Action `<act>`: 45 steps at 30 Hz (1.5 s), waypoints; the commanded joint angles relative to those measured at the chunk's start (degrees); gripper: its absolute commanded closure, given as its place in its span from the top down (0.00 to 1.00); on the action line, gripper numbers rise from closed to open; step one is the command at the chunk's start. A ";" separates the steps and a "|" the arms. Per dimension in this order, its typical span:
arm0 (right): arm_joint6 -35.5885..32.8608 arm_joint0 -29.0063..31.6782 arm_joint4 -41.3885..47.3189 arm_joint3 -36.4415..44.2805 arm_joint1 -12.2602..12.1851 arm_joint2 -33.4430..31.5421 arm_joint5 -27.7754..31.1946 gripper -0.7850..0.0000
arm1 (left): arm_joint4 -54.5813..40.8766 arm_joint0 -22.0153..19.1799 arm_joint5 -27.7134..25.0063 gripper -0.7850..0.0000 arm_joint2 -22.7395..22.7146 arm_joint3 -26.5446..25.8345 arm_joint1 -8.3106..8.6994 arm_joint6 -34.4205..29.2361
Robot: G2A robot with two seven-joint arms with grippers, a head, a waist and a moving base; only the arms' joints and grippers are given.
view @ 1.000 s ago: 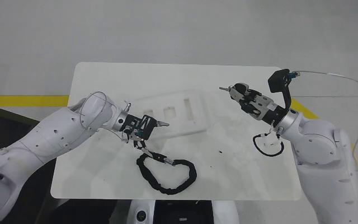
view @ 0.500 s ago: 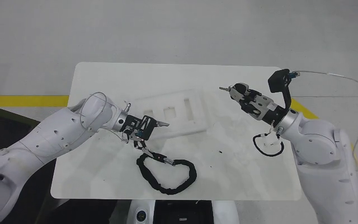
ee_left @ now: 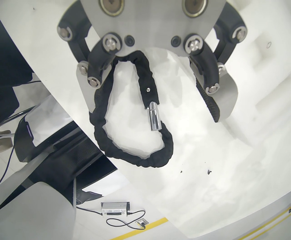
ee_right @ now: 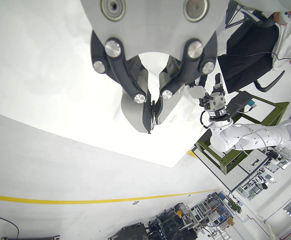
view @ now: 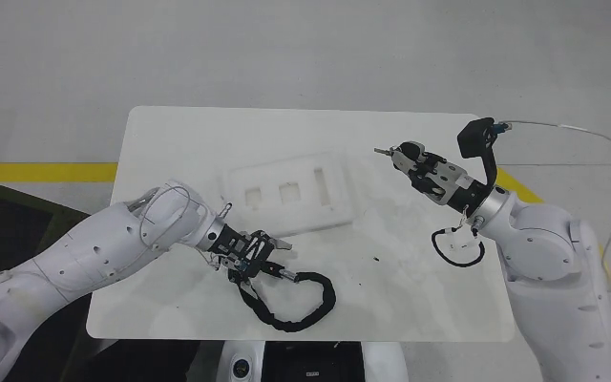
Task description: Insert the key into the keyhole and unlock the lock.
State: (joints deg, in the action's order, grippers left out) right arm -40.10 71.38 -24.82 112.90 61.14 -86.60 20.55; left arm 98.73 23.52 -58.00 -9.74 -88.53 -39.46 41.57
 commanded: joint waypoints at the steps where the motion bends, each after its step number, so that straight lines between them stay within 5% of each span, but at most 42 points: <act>1: 0.00 0.00 0.00 0.00 0.00 0.00 0.00 0.00 | 0.42 0.55 0.00 1.00 0.00 -1.30 0.07 -0.59; 10: 0.00 0.00 0.00 0.00 0.00 0.00 0.00 0.00 | 1.01 2.54 0.00 1.00 0.00 -2.20 -1.01 -4.00; 29: 0.00 0.00 0.00 0.00 0.00 0.00 0.00 0.00 | -6.98 3.89 0.00 0.99 0.00 4.01 -6.28 -16.83; 36: 0.00 0.00 0.00 0.00 0.00 0.00 0.00 0.00 | -8.13 3.85 0.00 0.83 0.00 4.81 -7.38 -19.71; 42: 0.00 0.00 0.00 0.00 0.00 0.00 0.00 0.00 | -8.72 3.82 0.00 0.51 0.00 5.04 -7.73 -21.08; 45: 0.00 0.00 0.00 0.00 0.00 0.00 0.00 0.00 | -8.72 3.98 0.00 0.52 0.00 5.00 -7.81 -21.52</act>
State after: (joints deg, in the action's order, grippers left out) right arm -40.10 71.38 -24.82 112.90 61.14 -86.60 20.55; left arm 89.99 27.44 -58.00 -9.74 -83.52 -47.25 20.14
